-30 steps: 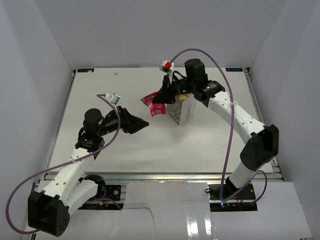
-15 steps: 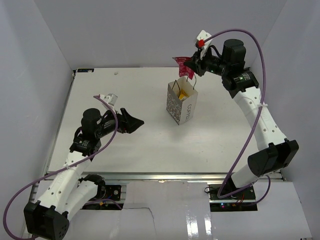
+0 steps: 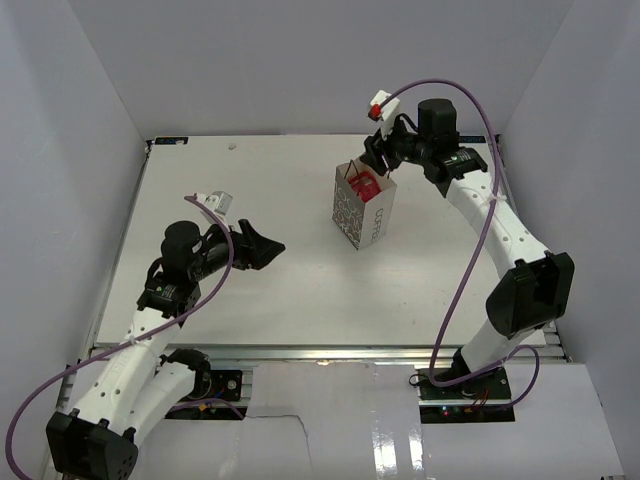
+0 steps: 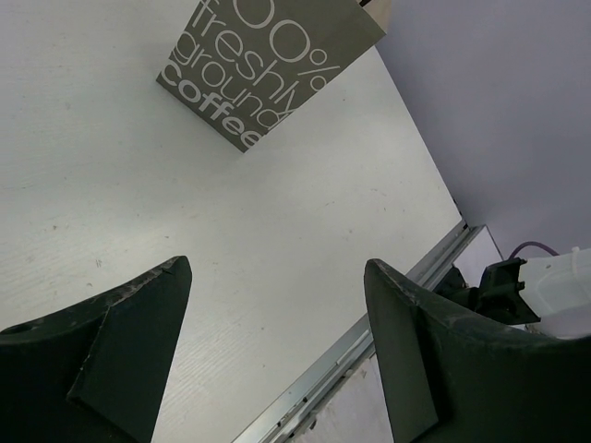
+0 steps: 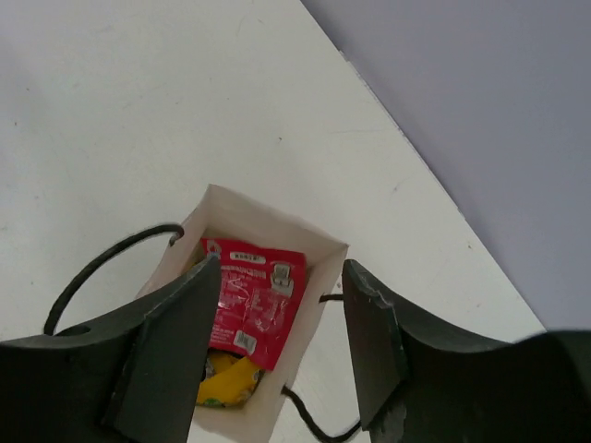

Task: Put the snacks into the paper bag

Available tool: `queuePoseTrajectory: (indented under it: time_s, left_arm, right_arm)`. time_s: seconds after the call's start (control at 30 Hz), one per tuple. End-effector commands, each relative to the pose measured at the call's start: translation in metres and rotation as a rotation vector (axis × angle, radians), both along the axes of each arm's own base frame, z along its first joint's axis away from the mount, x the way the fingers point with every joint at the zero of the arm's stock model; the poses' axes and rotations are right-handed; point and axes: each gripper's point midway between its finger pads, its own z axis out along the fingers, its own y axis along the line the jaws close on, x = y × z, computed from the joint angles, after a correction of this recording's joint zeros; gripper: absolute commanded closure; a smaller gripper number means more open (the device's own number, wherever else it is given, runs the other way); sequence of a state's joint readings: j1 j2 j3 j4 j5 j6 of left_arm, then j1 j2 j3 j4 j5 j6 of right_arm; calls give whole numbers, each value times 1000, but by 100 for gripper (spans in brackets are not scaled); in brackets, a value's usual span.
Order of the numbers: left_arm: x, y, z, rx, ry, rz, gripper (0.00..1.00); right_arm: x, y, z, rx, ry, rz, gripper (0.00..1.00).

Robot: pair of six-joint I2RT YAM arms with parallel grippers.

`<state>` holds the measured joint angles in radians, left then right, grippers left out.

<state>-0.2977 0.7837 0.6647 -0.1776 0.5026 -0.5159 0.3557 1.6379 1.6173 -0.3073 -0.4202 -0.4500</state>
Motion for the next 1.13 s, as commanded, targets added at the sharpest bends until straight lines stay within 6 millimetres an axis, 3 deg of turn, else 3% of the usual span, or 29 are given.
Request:
queuePoseTrajectory:
  time_s: [0.0,0.17,0.23,0.27,0.3,0.33,0.37,0.4,0.43,0.47,0.53,0.63,0.7,0.87,1.03,1.1]
  left_arm:
    - [1,2,2,5,-13,18,14]
    - [4,5,11,14,-28,42,11]
    - [9,10,18,20,-36,77,9]
    - [11,12,22,22,-38,93,8]
    - [15,15,25,30,-38,122,6]
    - [15,17,27,35,-34,130,6]
    - [18,18,42,32,-64,138,4]
    - [20,21,46,39,-66,159,2]
    - [22,22,58,32,-91,172,2]
    - [24,24,62,39,-105,181,2]
    - [28,29,67,53,-117,215,2]
    - [35,33,70,76,-127,241,2]
    - [38,35,68,87,-124,253,2]
    - [47,35,55,109,-84,267,2]
    - [49,35,54,110,-74,270,2]
    - [47,37,53,110,-71,281,2]
  right_arm:
    - [-4,1,30,10,-87,16,38]
    - [-19,-8,75,51,-156,-9,15]
    - [-17,-22,86,92,-136,-90,5]
    - [-10,-41,91,99,-135,-205,0]
    - [-4,-60,92,117,-122,-299,10]
    - [0,-76,83,138,-80,-378,10]
    - [3,-109,83,148,-75,-457,10]
    - [4,-124,64,168,-16,-511,10]
    - [2,-141,61,184,0,-558,10]
    - [2,-169,48,187,43,-628,10]
    - [-3,-194,20,200,130,-729,10]
    - [-18,-215,-17,151,216,-856,10]
    - [-26,-236,-34,125,242,-939,10]
    - [-46,-242,-58,102,279,-979,10]
    - [-44,-245,-55,73,253,-973,10]
    - [-41,-237,-51,83,244,-921,10]
